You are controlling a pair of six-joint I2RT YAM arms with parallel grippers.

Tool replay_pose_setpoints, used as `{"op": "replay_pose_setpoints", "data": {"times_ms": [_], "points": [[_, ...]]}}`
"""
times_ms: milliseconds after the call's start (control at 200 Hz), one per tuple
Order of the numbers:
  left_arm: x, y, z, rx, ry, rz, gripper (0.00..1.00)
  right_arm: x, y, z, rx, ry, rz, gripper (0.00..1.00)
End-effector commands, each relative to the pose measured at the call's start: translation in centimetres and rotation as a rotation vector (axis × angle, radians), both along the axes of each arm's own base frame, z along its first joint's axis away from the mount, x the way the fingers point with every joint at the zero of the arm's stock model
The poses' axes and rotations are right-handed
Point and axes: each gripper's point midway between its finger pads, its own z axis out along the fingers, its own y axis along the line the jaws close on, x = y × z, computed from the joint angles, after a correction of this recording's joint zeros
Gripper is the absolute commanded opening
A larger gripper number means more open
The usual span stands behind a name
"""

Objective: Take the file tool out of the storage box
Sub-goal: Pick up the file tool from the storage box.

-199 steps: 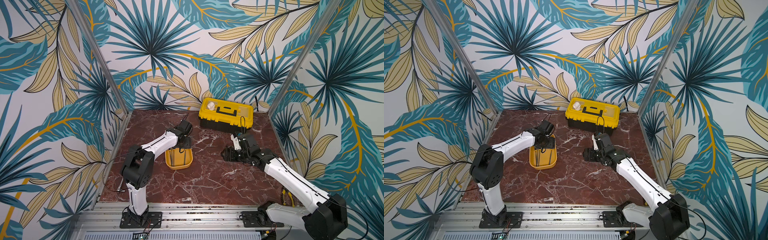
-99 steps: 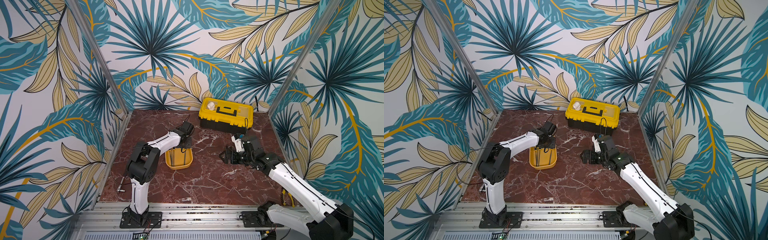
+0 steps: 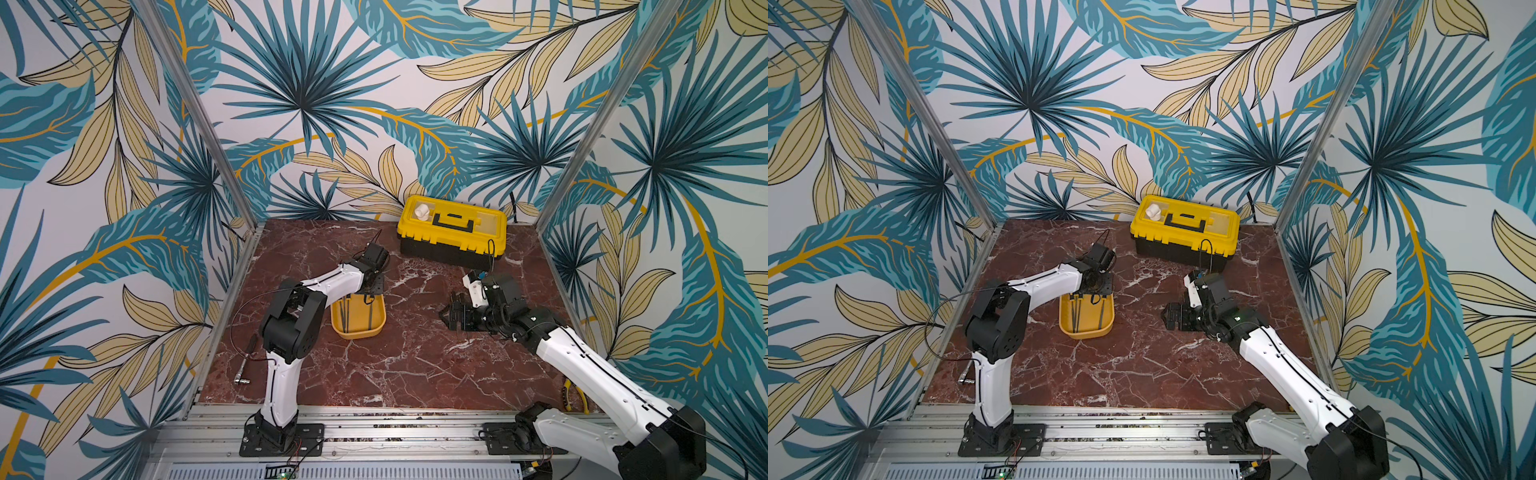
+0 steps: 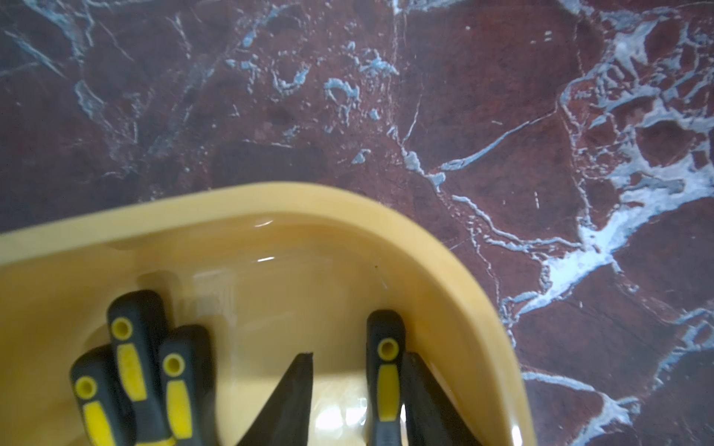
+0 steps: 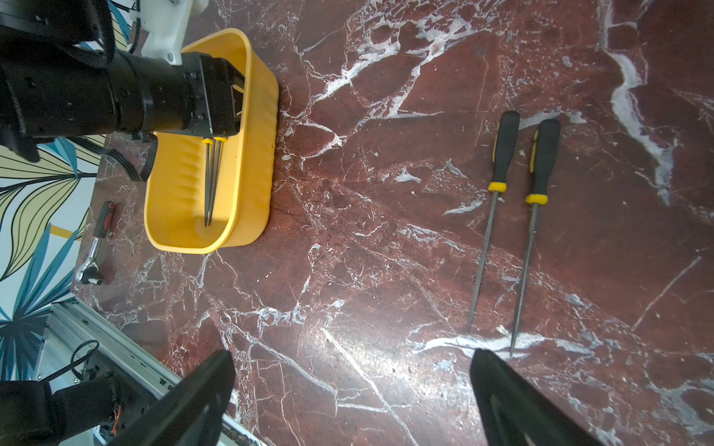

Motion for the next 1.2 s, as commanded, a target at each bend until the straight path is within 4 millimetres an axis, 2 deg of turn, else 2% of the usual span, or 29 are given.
{"op": "replay_pose_setpoints", "data": {"times_ms": [0, 245, 381, 606, 696, 871, 1027, 1177, 1197], "points": [[1.5, -0.6, 0.3, -0.009, -0.043, -0.006, 0.40, -0.3, -0.4, -0.5, -0.009, 0.008, -0.015, 0.99], [1.6, -0.6, -0.2, 0.003, -0.033, -0.009, 0.34, -0.3, -0.5, -0.6, -0.013, 0.011, -0.014, 1.00], [1.6, -0.5, -0.1, 0.006, -0.036, -0.007, 0.26, -0.2, -0.4, -0.7, -0.013, 0.015, -0.013, 1.00], [1.4, -0.4, 0.6, -0.008, -0.048, -0.005, 0.16, -0.3, -0.2, -0.9, -0.001, 0.019, -0.007, 0.99], [1.2, -0.3, 1.2, -0.037, -0.053, 0.002, 0.15, -0.5, 0.0, -0.9, 0.013, 0.018, 0.001, 0.99], [0.6, 0.0, 4.2, -0.161, -0.076, 0.018, 0.14, -0.5, 1.6, 0.4, 0.123, -0.007, 0.034, 0.95], [-0.7, -0.7, 7.8, -0.302, -0.099, 0.007, 0.14, 0.0, 4.0, 1.7, 0.257, -0.025, 0.058, 0.82], [-2.1, -1.4, 10.5, -0.410, -0.097, 0.010, 0.14, 0.3, 6.5, 2.2, 0.329, -0.015, 0.091, 0.69], [-2.3, -1.5, 10.9, -0.428, -0.099, 0.012, 0.14, 0.7, 7.0, 2.9, 0.352, -0.044, 0.101, 0.68]]}}
